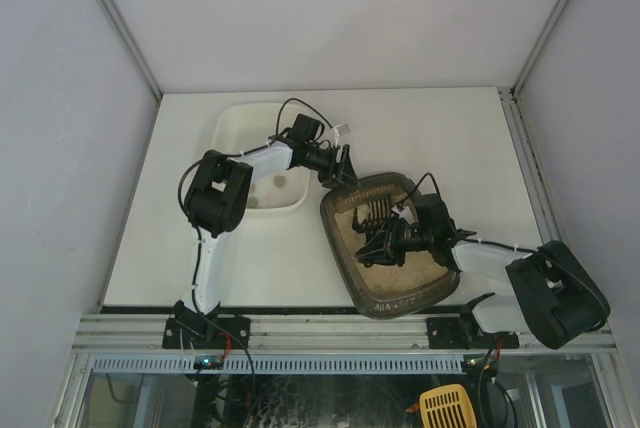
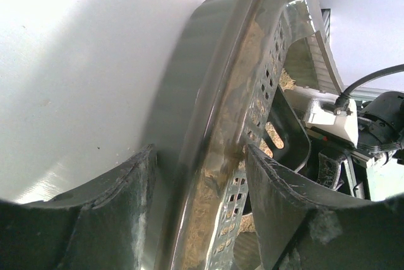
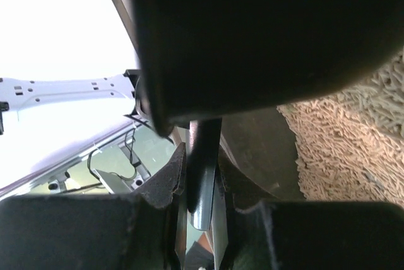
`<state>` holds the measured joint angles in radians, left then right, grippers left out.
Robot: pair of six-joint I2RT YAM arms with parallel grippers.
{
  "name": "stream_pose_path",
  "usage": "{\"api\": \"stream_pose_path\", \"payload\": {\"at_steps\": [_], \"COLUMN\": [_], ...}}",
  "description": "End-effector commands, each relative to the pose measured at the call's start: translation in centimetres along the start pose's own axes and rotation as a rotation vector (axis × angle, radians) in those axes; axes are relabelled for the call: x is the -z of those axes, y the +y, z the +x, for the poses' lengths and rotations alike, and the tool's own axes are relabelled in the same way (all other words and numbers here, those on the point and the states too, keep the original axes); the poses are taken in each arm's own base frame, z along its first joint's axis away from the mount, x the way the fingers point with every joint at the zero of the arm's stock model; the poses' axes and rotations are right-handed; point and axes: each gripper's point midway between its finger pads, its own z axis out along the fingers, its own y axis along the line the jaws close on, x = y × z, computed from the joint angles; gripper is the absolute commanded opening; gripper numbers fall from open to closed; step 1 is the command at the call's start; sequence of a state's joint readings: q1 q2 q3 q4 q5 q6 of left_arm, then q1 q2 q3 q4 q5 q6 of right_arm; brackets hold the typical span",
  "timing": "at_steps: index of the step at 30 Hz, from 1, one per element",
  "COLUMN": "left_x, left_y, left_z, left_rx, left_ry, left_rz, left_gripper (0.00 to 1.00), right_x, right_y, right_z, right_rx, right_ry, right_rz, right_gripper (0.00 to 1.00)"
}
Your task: Clean the litter box
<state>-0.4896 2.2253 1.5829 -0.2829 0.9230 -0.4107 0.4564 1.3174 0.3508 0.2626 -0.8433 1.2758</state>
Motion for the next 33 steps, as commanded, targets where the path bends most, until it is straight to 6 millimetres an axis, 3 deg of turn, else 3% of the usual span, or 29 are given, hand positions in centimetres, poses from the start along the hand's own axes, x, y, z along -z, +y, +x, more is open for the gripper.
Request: {"api": "stream_pose_path", "payload": {"at_steps": [1,19,26,33], "left_x": [0.4,0.5,3.3,6.5], "left_y": [-2.2,-1.2,-3.0,-5.9], "left_z": [0.6,0.7,-1.7,-2.9], "left_rx": [-0.019,-0.035,-0.138,-0.229], "left_ry": [0.018,0.023,-0.017,-0.039], "left_rz": [0.035,-0.012,-0.107,-0.181], "left_gripper": [0.62,0.62,0.66,0.75], "right_x": [1.2,5.7,7.2,6.9], "right_y": [1.0,2.2,1.7,0.8], "right_z": [1.0,4.3,6.0,6.4], "right_rx": [0.073,0.119,0.393,0.629], "right_ry": [0.056,0.059,-0.049,-0.14], "right_rz": [-0.017,-0.023,-0.025,-0.04], "right_gripper": [0.0,0.0,0.0,0.0]}}
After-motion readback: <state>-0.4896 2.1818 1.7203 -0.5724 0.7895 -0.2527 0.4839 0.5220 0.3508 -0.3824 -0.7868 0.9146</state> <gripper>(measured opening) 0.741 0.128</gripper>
